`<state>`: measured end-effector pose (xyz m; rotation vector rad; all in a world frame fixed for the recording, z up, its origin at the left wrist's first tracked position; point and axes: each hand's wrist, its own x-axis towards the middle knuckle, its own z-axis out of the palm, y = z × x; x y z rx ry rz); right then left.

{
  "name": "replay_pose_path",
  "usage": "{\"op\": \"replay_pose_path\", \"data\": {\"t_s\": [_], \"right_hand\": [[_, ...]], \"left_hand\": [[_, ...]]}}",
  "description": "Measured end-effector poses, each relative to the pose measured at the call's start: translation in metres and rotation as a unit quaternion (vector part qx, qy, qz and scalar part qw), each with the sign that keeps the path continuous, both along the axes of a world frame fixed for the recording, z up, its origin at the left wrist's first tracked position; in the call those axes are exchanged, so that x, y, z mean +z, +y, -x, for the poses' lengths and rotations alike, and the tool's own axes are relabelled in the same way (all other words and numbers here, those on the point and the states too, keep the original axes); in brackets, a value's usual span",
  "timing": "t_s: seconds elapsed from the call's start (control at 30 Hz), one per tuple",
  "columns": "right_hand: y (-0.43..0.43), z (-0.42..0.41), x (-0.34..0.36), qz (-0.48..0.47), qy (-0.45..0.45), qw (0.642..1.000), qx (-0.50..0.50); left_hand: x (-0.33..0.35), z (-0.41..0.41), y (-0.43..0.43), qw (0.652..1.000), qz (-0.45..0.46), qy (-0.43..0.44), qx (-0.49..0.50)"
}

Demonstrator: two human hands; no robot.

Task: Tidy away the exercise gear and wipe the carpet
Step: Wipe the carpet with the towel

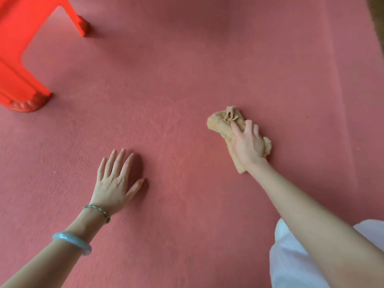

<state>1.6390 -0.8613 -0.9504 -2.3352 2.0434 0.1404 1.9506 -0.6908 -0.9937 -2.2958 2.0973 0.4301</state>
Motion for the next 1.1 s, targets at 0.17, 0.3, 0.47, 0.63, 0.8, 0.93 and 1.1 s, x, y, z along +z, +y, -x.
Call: {"op": "replay_pose_path", "data": {"t_s": [0.17, 0.3, 0.47, 0.63, 0.8, 0.93, 1.1], "right_hand": [[-0.056, 0.075, 0.004, 0.013, -0.002, 0.986, -0.166], [-0.075, 0.056, 0.010, 0.010, -0.059, 0.975, -0.216], [-0.050, -0.085, 0.009, -0.003, -0.112, 0.994, -0.007], [-0.005, -0.208, -0.002, -0.076, -0.161, 0.956, 0.233], [-0.043, -0.184, 0.000, -0.066, -0.139, 0.942, 0.298], [-0.111, -0.086, -0.008, -0.034, -0.116, 0.982, 0.145], [-0.163, 0.029, -0.009, 0.028, -0.034, 0.999, -0.012]], "left_hand": [[0.002, 0.015, -0.035, 1.000, -0.001, -0.019, -0.019], [-0.001, 0.019, -0.056, 1.000, 0.012, -0.025, -0.007], [-0.002, 0.025, -0.066, 0.999, 0.013, -0.004, 0.041], [-0.005, 0.031, -0.058, 0.994, -0.058, -0.014, 0.093], [-0.007, 0.034, -0.062, 0.991, -0.091, -0.028, 0.097], [-0.011, 0.037, -0.064, 0.988, -0.064, 0.011, 0.138], [-0.013, 0.043, -0.067, 0.986, -0.061, 0.021, 0.152]]}}
